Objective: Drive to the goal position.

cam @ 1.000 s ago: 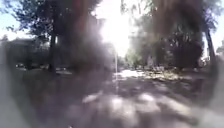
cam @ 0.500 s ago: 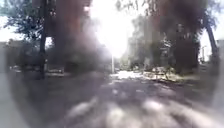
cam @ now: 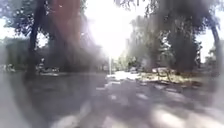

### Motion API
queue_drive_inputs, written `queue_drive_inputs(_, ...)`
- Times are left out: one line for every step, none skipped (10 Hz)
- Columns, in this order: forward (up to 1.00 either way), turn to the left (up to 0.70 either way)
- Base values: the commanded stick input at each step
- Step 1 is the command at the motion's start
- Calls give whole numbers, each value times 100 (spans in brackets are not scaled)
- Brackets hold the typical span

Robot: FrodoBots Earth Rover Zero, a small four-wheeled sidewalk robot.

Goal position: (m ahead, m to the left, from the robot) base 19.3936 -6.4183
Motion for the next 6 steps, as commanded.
queue_drive_inputs(100,0)
queue_drive_inputs(100,0)
queue_drive_inputs(100,0)
queue_drive_inputs(100,0)
queue_drive_inputs(100,0)
queue_drive_inputs(100,0)
